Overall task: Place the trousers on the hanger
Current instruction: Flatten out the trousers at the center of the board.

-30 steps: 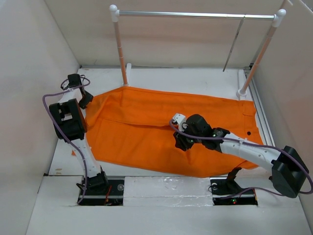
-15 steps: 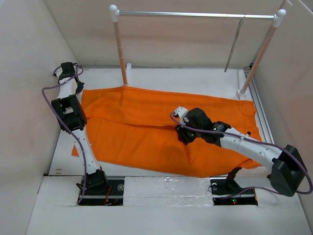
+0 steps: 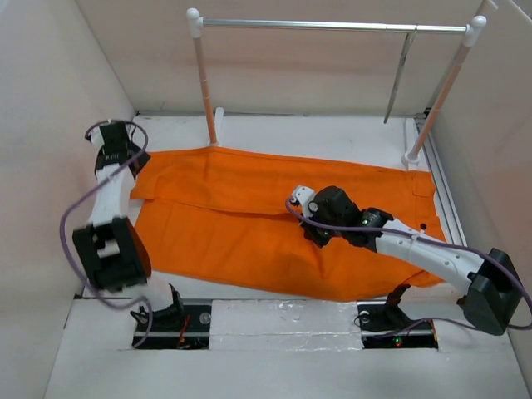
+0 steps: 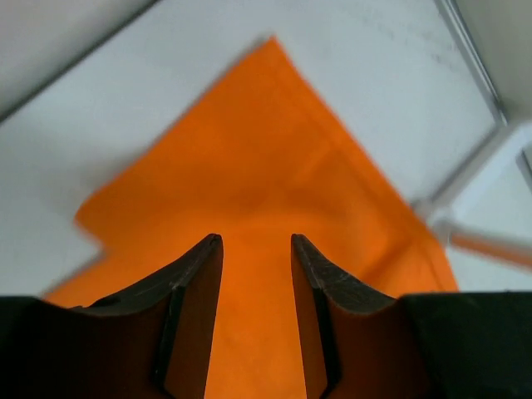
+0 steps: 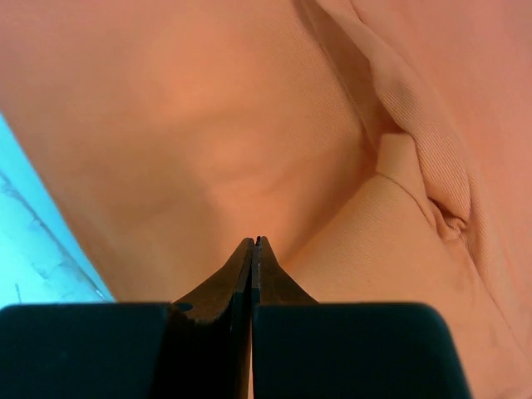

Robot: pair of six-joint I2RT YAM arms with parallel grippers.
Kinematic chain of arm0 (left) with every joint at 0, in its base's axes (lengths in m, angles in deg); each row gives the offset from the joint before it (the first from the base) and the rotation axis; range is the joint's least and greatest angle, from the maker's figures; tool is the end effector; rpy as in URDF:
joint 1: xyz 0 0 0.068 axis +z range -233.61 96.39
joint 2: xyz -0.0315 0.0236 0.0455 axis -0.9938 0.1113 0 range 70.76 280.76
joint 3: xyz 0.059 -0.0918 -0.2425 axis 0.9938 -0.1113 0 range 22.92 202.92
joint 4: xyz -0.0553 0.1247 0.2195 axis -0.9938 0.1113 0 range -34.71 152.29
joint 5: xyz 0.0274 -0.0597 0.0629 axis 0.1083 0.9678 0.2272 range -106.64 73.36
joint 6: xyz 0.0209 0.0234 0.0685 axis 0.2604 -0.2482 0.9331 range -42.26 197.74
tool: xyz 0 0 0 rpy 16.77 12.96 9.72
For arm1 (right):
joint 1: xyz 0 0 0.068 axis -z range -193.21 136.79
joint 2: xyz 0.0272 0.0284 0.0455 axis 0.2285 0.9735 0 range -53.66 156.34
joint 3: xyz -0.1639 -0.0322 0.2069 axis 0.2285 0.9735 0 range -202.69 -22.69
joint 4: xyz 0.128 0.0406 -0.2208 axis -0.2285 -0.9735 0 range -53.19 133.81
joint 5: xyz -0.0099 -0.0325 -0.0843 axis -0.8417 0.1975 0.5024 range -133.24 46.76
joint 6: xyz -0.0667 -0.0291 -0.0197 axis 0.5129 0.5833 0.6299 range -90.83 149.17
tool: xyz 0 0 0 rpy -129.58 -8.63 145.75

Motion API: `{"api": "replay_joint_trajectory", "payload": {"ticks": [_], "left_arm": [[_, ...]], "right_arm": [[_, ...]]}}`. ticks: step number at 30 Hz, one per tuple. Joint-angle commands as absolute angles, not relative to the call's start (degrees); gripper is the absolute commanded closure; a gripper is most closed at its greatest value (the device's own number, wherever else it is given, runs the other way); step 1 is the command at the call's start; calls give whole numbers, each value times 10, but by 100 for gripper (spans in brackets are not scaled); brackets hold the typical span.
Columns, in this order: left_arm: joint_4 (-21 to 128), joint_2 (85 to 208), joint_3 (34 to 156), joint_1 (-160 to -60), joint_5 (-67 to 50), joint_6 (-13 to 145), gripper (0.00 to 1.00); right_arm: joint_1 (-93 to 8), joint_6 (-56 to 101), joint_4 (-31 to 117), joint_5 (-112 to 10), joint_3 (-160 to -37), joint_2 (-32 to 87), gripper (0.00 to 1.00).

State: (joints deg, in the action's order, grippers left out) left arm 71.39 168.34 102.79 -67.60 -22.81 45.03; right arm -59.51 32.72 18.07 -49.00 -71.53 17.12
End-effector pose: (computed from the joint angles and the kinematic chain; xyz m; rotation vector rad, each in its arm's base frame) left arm 0.3984 0.1215 0.2754 -0.9460 1.9390 -0.0521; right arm 0.1851 0.2028 0.2198 -1.0758 2.2013 0.4604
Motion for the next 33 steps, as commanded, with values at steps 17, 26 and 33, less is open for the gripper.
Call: {"api": "replay_joint_trajectory", "payload": {"ticks": [17, 26, 33], "left_arm": [[911, 1382, 655, -405, -144, 371, 49], [893, 1402, 620, -405, -200, 295, 48], [913, 1419, 623, -426, -221, 275, 48]], "right_arm": [[-626, 412, 210, -589, -655, 60, 75], [-553, 474, 184, -605, -692, 56, 73], [-503, 470, 199, -663, -711, 88, 72]]}}
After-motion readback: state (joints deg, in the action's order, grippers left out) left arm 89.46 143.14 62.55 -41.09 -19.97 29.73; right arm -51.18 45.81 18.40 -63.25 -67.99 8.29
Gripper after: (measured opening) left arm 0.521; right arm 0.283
